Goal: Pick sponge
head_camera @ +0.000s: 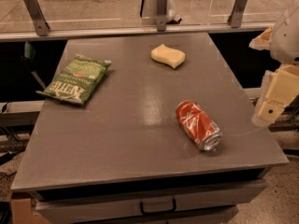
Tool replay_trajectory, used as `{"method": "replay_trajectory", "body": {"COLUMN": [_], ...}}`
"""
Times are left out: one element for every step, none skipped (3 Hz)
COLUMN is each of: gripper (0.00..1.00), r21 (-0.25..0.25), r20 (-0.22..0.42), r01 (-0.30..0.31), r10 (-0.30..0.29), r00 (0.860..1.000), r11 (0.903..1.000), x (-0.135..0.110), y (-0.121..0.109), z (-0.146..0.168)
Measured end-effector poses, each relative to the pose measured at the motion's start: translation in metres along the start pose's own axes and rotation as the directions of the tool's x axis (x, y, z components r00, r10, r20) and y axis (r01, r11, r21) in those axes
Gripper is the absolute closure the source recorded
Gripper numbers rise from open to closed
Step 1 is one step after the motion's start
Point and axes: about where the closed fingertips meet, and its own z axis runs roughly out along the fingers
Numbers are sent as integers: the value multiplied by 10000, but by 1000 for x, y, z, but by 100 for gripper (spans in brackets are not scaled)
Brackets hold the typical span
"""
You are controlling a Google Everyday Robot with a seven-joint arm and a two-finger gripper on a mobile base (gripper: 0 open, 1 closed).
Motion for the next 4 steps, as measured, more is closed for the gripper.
{"method": "replay_trajectory", "body": {"gripper": [0, 0, 0, 0], "r21": [-174, -72, 105, 105], "r20": [967, 1979, 2760, 2756], "r01": [57, -187, -1143, -1133], "r10": [-40, 197, 1070, 1060], "r00": [9953, 9800, 9552, 9554], "r11": [9998, 9998, 9934, 9935], "x": [-29, -66, -99, -99], "y": [-27, -75, -131, -131], "z": [28, 65, 103, 103]}}
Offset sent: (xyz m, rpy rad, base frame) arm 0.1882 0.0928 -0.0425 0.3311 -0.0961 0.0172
